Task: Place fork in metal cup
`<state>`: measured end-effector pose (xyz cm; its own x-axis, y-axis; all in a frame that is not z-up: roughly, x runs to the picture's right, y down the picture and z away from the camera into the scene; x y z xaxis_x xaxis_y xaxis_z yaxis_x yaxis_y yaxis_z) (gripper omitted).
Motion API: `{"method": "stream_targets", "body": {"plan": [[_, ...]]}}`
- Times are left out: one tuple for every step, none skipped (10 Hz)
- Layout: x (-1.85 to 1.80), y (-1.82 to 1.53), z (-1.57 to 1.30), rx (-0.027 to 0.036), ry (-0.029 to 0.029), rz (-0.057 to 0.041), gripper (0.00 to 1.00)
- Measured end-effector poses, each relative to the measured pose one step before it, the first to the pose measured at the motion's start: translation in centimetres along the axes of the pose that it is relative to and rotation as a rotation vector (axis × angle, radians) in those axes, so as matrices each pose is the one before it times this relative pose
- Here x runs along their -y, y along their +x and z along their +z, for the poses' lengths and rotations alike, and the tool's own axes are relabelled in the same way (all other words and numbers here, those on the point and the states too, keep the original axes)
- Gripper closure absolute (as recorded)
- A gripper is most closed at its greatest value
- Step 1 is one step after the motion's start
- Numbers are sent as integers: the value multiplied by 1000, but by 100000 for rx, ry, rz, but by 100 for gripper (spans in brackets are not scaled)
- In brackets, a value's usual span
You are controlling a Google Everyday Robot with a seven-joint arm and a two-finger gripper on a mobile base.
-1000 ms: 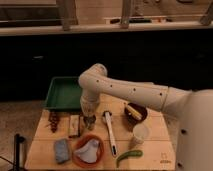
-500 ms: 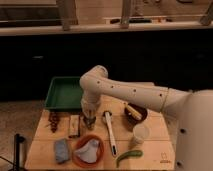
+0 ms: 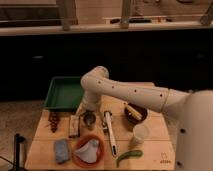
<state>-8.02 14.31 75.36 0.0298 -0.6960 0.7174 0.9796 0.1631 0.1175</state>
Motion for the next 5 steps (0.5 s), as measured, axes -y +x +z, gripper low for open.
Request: {"method": "stream_targets", "body": {"plan": [[44, 10, -25, 81, 35, -122, 20], [-33, 20, -66, 87, -78, -27, 20], [-47, 33, -43, 101, -96, -24, 20], [29, 39, -47, 52, 23, -165, 20], [-11, 46, -28, 0, -58, -168, 20]]}}
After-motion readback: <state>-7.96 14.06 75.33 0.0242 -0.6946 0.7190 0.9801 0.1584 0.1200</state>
